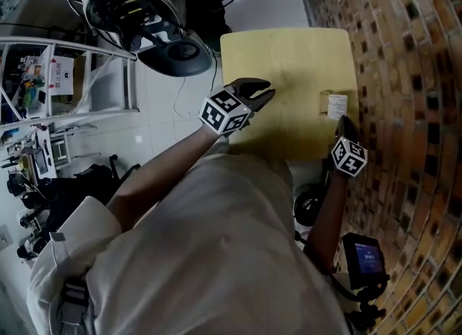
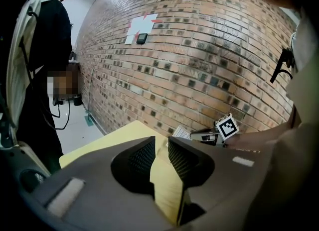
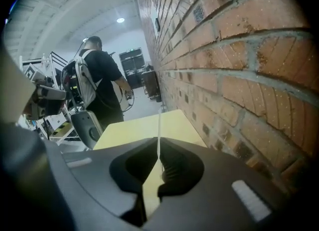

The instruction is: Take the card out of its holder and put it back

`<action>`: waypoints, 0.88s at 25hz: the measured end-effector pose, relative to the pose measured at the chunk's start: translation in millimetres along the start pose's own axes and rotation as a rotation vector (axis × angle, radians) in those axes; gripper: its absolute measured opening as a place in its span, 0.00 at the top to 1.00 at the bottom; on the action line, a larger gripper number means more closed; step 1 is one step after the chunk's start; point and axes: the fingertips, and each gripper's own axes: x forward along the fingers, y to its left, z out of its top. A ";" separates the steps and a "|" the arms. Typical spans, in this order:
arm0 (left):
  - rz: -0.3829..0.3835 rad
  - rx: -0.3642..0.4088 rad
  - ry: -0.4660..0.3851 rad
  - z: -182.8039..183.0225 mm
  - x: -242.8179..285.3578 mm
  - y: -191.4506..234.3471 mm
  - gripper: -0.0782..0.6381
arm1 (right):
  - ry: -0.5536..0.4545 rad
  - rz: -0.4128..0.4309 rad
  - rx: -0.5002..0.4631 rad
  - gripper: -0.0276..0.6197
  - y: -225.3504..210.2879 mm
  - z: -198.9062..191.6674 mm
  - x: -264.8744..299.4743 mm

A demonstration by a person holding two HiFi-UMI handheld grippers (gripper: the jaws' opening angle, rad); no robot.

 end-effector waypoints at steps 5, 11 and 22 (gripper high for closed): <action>0.027 -0.013 0.004 11.9 15.8 -3.4 0.75 | 0.022 0.006 -0.001 0.94 -24.3 4.7 17.9; 0.039 -0.018 -0.013 -13.6 -42.9 -9.4 0.75 | 0.041 -0.011 -0.028 0.94 17.9 -23.7 -5.5; 0.064 -0.041 -0.026 -9.2 -61.6 4.2 0.75 | 0.066 -0.018 -0.048 0.94 32.5 -20.4 4.7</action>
